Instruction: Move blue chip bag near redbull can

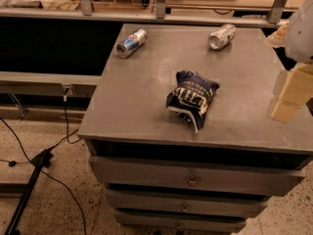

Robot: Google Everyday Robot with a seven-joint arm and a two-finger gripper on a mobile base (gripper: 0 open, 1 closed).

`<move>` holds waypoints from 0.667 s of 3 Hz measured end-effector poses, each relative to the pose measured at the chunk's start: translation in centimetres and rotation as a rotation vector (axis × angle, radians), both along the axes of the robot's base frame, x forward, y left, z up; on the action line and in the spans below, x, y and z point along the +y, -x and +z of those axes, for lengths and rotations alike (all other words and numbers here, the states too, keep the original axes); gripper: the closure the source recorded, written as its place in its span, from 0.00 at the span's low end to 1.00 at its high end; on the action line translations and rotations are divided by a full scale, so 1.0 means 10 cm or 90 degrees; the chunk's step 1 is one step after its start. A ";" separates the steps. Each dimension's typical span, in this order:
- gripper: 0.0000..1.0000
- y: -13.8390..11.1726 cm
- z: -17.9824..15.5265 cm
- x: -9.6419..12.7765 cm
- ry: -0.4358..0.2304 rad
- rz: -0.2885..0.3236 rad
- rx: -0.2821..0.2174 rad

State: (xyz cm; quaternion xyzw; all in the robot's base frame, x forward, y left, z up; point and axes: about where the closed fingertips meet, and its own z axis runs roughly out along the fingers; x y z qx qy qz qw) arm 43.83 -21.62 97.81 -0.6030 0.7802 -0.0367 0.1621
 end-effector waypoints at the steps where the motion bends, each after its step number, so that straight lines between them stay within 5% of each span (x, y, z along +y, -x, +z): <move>1: 0.00 0.00 0.00 0.00 0.000 0.000 0.000; 2: 0.00 0.00 -0.03 0.03 -0.014 0.002 -0.003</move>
Offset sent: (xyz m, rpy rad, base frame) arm 0.0009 0.0060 -0.0122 0.0520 0.0114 0.0086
